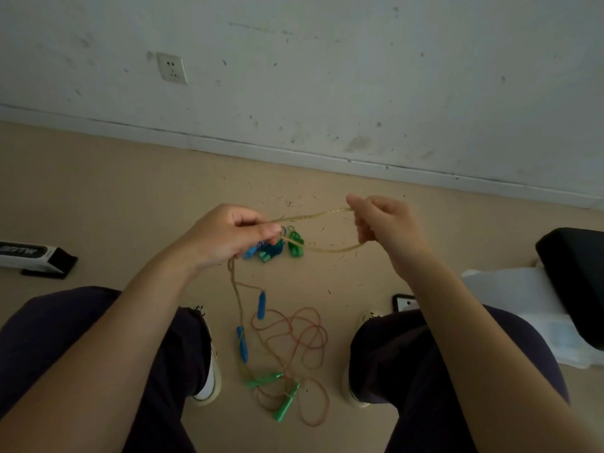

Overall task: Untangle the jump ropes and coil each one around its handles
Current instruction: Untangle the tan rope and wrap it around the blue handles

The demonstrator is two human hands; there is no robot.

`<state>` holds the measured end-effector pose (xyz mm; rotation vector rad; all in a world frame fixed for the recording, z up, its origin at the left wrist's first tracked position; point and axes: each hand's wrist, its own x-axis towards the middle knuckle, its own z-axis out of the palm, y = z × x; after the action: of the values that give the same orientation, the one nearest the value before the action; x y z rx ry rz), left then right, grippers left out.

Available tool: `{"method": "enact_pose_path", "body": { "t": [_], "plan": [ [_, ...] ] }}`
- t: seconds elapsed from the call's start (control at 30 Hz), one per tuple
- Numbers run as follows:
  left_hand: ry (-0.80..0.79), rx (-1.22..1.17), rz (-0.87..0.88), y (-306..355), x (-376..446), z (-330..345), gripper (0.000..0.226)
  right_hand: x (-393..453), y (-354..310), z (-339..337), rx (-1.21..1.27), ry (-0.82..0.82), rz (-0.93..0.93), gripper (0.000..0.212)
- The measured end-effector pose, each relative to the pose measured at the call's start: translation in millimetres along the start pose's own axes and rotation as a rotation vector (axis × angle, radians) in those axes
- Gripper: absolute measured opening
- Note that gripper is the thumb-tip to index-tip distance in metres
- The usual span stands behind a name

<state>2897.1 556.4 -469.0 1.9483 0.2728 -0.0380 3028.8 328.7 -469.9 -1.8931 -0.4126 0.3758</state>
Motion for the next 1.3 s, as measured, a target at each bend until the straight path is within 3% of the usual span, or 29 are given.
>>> {"method": "enact_pose_path", "body": {
  "t": [0.03, 0.17, 0.3, 0.37, 0.5, 0.6, 0.7, 0.83, 0.97, 1.1, 1.23, 1.3],
  "plan": [
    [-0.007, -0.008, 0.003, -1, 0, 2, 0.026, -1, 0, 3, -0.052, -0.030, -0.020, 0.035],
    [-0.076, 0.009, 0.001, -1, 1, 18, 0.029, -7, -6, 18, -0.148, -0.195, -0.117, 0.067],
    [-0.160, -0.091, -0.015, 1, 3, 30, 0.023, -16, -8, 32, -0.112, -0.513, -0.069, 0.054],
    [-0.197, -0.121, -0.003, 0, 3, 27, 0.022, -18, -6, 37, -0.137, -0.563, -0.039, 0.039],
    [-0.180, -0.031, 0.005, -4, 3, 15, 0.016, -14, -4, 32, -0.079, -0.522, -0.009, 0.007],
    [-0.154, -0.042, 0.001, -5, 3, 5, 0.017, -13, -9, 24, 0.000, -0.415, 0.014, 0.018],
    [-0.134, -0.058, -0.006, -6, 1, -3, 0.039, -11, -11, 15, 0.014, -0.318, -0.029, 0.045],
    [-0.149, -0.083, 0.019, -3, -1, 8, 0.019, -15, -13, 18, -0.025, -0.494, -0.023, 0.039],
    [-0.226, -0.052, 0.048, -1, 0, 28, 0.031, -21, -9, 35, -0.088, -0.599, 0.018, 0.028],
    [-0.211, -0.069, 0.023, 2, 0, 14, 0.018, -16, -15, 26, -0.176, -0.488, -0.051, 0.009],
    [-0.100, -0.025, -0.005, -3, -1, -9, 0.028, -10, -12, 7, -0.075, -0.285, -0.068, 0.011],
    [-0.071, -0.058, 0.003, -6, -3, -13, 0.030, -8, -9, 1, -0.045, -0.272, -0.073, 0.011]
  ]
}}
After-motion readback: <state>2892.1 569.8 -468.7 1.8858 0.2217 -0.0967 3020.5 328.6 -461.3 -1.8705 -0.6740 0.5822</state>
